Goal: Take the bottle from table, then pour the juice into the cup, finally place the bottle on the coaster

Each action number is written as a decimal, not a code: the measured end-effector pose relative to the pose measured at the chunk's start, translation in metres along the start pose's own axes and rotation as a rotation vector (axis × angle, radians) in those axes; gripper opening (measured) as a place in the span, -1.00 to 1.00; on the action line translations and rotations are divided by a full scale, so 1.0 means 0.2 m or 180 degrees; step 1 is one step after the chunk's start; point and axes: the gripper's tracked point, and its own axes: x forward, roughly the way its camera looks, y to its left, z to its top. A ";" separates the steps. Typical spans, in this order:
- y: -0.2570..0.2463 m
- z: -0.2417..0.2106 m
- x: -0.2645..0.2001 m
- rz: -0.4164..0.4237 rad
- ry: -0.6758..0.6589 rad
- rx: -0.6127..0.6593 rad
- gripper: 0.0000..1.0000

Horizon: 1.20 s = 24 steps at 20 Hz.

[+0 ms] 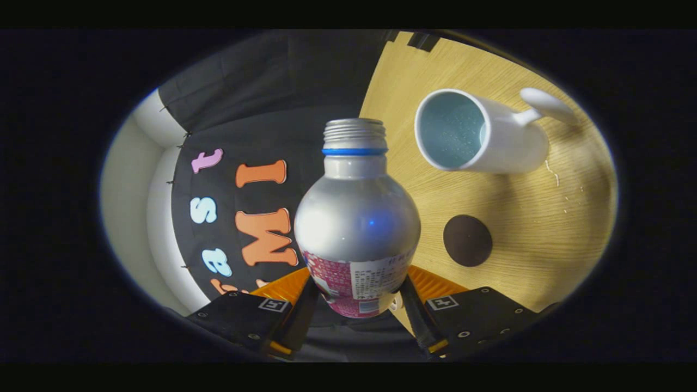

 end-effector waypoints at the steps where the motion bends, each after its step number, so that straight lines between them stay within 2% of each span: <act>1: 0.00 0.00 0.00 -0.0012 0.0004 0.0054 0.53; 24: 0.03 0.04 0.05 -0.0201 0.0027 0.0748 0.54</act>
